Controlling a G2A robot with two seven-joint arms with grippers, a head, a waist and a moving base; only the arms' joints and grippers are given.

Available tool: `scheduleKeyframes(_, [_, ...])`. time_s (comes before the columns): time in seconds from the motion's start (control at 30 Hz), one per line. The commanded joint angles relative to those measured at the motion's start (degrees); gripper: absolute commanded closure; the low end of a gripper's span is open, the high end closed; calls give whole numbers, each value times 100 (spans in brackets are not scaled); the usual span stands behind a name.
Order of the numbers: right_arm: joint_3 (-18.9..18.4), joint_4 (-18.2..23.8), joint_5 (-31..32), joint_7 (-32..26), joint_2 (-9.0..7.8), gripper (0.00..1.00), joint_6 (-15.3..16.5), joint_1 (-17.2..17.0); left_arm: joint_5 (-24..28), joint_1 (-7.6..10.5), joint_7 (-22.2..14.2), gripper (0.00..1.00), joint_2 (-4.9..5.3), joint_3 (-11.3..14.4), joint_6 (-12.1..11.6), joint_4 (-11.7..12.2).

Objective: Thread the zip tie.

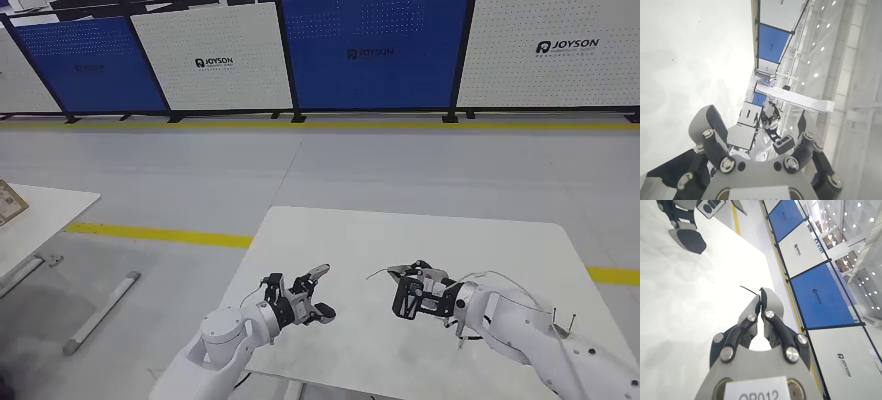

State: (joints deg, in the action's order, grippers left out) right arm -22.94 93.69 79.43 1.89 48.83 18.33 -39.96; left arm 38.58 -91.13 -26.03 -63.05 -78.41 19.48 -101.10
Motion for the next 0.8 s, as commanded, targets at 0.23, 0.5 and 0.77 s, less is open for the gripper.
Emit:
scheduleKeyframes(0.23, [-4, -3, -26, 26, 2, 100, 11, -2, -19, -26, -1, 0, -2, -14, 0, -19])
scheduleKeyframes(0.5, [20, 219, 902, -388, 129, 100, -60, -60, 883, 106, 146, 0, -19, 54, 0, 38])
scheduleKeyframes(0.77, [189, 190, 1052, -338, 261, 100, 96, 91, 1393, 689, 626, 0, 91, 746, 0, 339])
